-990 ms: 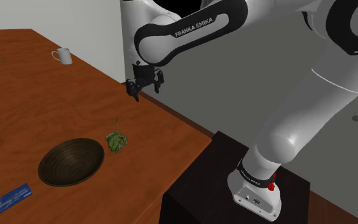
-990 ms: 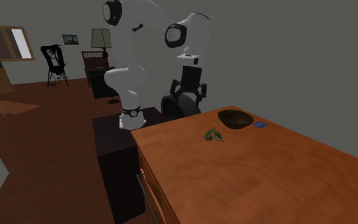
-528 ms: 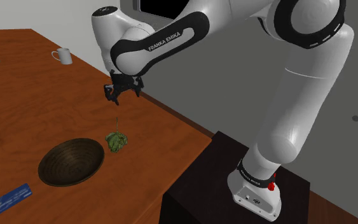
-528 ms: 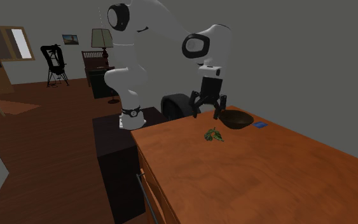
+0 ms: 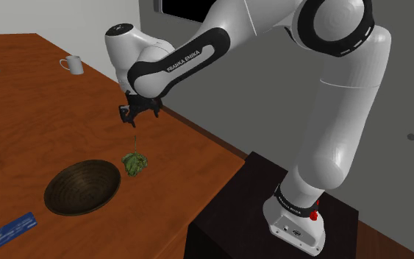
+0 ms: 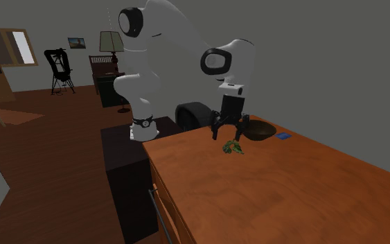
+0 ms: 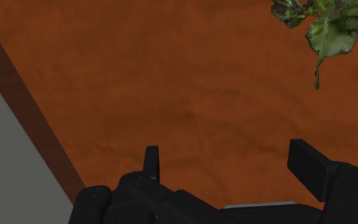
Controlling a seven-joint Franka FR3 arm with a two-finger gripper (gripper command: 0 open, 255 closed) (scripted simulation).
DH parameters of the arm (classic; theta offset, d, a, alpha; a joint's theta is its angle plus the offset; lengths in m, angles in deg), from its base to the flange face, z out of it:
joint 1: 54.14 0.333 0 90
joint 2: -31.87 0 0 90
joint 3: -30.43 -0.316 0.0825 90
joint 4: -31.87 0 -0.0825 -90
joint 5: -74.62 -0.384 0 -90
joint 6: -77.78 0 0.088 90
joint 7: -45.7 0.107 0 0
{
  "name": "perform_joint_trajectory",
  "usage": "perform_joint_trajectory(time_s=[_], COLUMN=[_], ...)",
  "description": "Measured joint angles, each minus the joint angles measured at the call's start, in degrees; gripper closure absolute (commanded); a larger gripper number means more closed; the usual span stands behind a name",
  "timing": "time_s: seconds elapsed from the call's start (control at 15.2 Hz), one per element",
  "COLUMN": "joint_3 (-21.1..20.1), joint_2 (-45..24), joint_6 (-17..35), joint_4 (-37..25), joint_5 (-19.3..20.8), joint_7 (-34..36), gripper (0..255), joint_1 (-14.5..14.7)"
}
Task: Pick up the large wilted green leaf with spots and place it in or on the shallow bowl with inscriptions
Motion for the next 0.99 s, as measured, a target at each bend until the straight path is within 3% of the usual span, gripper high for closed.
perform_joint_trajectory(time_s=[0.46, 0.53, 0.99], joint_3=[0.2, 0.2, 0.2], joint_2=[-0.4, -0.4, -0.4], joint_6=[0.9, 0.9, 0.9], joint_4=[0.5, 0.5, 0.5], joint_5=[0.4, 0.4, 0.4], joint_7=[0.3, 0.3, 0.3], gripper=[0, 255, 255], joint_1=[0.0, 0.0, 0.0])
